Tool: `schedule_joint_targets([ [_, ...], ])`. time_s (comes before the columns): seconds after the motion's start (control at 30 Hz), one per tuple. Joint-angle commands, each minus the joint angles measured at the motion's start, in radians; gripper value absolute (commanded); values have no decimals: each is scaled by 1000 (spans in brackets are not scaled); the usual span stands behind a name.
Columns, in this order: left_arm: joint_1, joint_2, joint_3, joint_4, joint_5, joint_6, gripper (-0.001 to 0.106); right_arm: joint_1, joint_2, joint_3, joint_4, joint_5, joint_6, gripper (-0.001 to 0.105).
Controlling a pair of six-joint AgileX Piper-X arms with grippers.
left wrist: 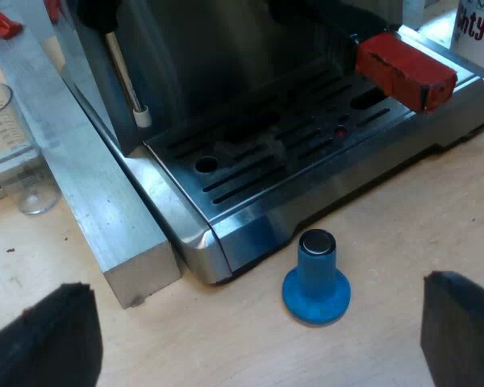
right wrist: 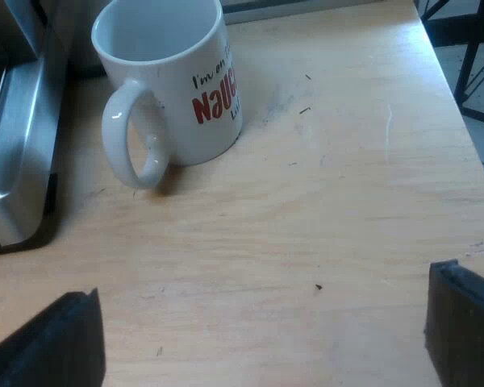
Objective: Put the handle in the coffee machine
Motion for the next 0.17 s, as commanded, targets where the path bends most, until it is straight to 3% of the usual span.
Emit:
schedule_joint_targets([
  [0.03, -3, -139, 0, -21, 2, -5, 82, -7, -44, -5, -12, 6, -7, 81],
  [0.17, -3, -139, 0, -21, 2, -5, 82, -7, -44, -5, -12, 6, -7, 81],
])
